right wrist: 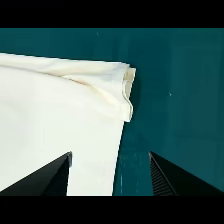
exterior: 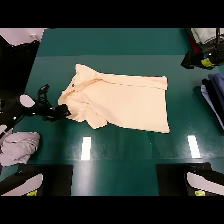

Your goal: Fold the shirts.

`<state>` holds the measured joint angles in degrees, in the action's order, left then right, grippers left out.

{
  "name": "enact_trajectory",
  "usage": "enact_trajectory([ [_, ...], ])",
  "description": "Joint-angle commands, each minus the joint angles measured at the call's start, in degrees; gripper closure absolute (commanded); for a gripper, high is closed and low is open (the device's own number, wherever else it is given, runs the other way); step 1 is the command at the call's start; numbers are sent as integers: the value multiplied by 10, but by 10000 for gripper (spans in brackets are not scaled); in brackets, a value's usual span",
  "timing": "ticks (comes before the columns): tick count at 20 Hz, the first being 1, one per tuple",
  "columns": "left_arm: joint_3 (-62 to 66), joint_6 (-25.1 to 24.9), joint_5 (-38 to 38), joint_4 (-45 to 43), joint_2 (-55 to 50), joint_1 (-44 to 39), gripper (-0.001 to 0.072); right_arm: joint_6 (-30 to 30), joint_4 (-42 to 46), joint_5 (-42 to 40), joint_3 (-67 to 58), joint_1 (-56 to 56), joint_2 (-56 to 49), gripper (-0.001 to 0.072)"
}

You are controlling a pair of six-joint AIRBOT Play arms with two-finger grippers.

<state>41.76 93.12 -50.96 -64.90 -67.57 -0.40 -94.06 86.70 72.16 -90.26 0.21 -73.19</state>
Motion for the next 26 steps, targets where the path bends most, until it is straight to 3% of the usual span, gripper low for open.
enact_trajectory([
  [1, -1, 0, 22, 10, -22, -26, 223, 0, -1, 1, 0, 0, 0, 158],
  [6, 12, 2, 29, 13, -29, -31, 237, 0, 0, 16, 0, 0, 0, 158],
  [7, 21, -1, 25, 13, -29, -31, 466, 0, 0, 17, 0, 0, 1, 158],
  [8, 31, -4, 21, 13, -29, -31, 638, 0, 0, 21, 0, 0, 1, 158],
  [12, 84, -11, -13, 2, -29, -31, 676, 0, 0, 40, 0, 0, 1, 158],
  [18, 148, -57, -153, -101, 53, -31, 676, 37, 0, 141, 23, 0, 8, 158],
  [22, 148, -79, -274, -122, 175, -31, 676, 37, -18, 140, 170, -7, 64, 160],
  [26, 145, -80, -336, -120, 234, -31, 676, 40, -74, 112, 316, -27, 114, 160],
])
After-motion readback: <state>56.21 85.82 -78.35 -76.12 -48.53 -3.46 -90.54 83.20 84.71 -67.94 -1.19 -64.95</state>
